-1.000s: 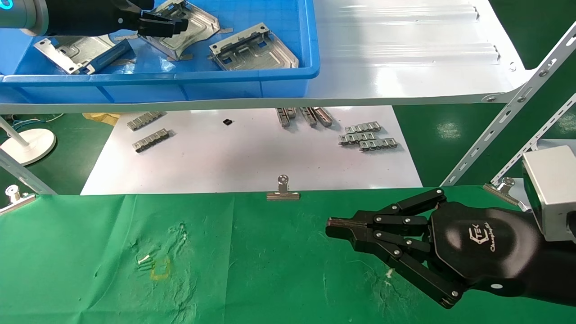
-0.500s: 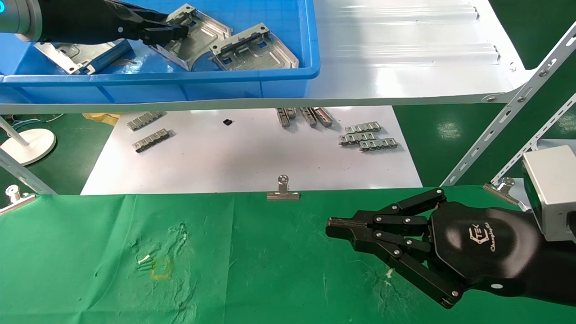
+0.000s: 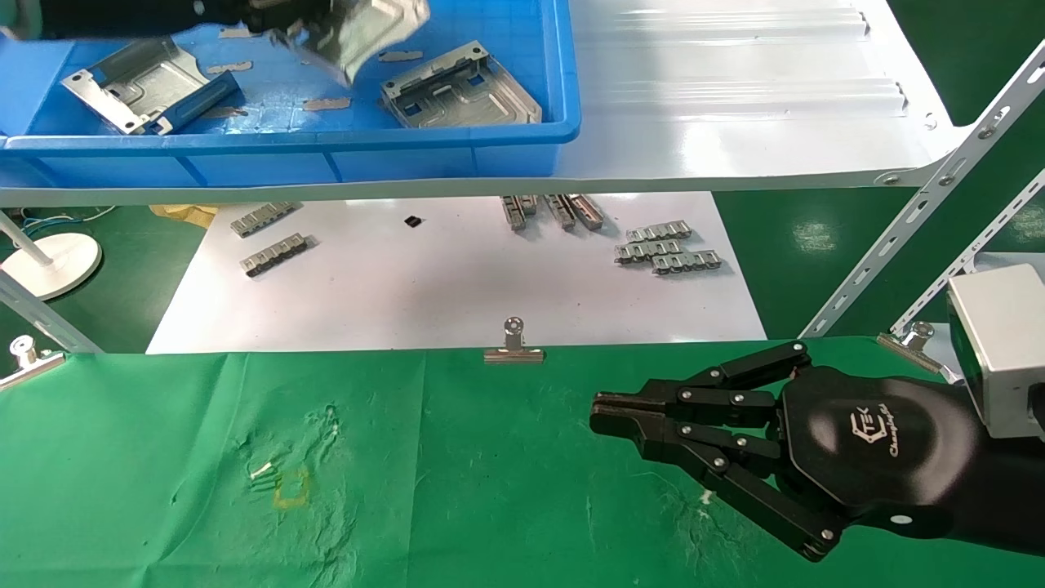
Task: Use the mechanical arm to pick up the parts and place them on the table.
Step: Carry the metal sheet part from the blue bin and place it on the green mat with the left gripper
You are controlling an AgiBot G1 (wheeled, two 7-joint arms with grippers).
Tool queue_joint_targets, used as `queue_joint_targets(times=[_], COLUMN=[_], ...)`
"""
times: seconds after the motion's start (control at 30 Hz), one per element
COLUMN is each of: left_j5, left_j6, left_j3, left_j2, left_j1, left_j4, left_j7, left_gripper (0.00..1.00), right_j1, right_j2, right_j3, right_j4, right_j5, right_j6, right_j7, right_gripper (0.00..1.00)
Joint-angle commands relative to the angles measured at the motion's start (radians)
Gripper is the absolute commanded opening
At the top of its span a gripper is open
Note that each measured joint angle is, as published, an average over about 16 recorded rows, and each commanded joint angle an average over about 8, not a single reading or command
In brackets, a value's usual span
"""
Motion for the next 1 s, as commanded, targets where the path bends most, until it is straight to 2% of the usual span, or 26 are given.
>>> queue_joint_targets(times=[0.03,0.13,0.33,0.43,0.63,0.83,1.0], left_j5=[-0.031,-0.060,-0.090,-0.117,-0.164,-0.216,-0.247], left_j6=[0.004,0.101,0.387,0.468,0.497,0.495,0.488], left_j3=[-0.022,-0.039,-0.045,-0.049,-0.010,0.098,0.190], left_j2=[-0.010,-0.029,-0.072,-0.095,-0.162,-0.272,-0.358], left_j1=[0.000,0.003,0.033,0.056,0.127,0.233,0.301], left_j4=[-0.011,-0.042,-0.116,-0.140,-0.251,-0.450,-0.523], left_j7=[0.021,0.087,0.283,0.361,0.453,0.545,0.591], left_gripper=[0.00,0.00,0.00,0.00,0.00,0.00,0.00], right_j1=[0.000,0.000,0.000,0.000,0.000,0.000,0.000], right_j2=[0.000,0.000,0.000,0.000,0.000,0.000,0.000], right_j3=[0.000,0.000,0.000,0.000,0.000,0.000,0.000], right_j4=[0.000,0.000,0.000,0.000,0.000,0.000,0.000], right_j5=[0.000,0.000,0.000,0.000,0.000,0.000,0.000], right_j6=[0.000,0.000,0.000,0.000,0.000,0.000,0.000], right_j7=[0.000,0.000,0.000,0.000,0.000,0.000,0.000], right_gripper=[1.00,1.00,1.00,1.00,1.00,1.00,1.00])
